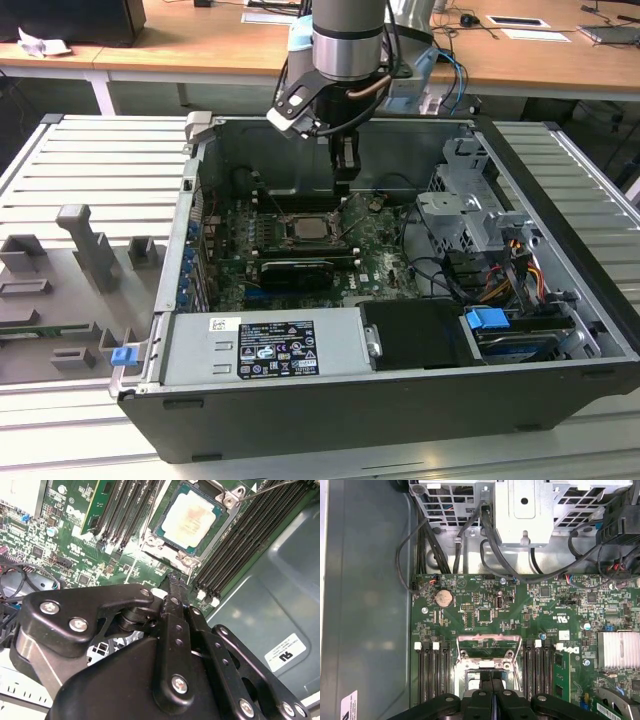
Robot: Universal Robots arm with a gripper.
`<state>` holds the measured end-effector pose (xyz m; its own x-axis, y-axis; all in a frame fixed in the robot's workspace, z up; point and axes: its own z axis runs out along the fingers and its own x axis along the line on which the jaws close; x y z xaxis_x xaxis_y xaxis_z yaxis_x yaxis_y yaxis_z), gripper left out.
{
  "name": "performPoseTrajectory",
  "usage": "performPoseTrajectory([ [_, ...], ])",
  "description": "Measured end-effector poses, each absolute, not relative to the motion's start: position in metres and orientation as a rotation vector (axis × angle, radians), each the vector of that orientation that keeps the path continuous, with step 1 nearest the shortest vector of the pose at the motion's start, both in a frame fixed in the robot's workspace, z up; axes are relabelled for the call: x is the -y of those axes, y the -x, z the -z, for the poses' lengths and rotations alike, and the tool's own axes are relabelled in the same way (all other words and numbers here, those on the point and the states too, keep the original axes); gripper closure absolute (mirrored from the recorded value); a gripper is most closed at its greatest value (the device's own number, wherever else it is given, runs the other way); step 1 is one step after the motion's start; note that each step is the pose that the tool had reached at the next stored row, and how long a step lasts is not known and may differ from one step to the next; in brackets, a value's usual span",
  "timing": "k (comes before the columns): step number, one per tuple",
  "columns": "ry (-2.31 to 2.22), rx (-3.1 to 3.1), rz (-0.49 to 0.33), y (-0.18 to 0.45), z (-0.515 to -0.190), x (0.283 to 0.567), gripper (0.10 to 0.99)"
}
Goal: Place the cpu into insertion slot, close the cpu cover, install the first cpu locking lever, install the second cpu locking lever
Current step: 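Close the cpu cover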
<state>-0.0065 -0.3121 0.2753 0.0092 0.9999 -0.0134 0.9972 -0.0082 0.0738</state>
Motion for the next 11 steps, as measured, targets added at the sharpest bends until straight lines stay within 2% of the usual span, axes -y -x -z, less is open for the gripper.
performPoseTrajectory([
  [11,-2.187,-2.168,-0.065,0.0004,-0.2754,0.3118,0.98],
])
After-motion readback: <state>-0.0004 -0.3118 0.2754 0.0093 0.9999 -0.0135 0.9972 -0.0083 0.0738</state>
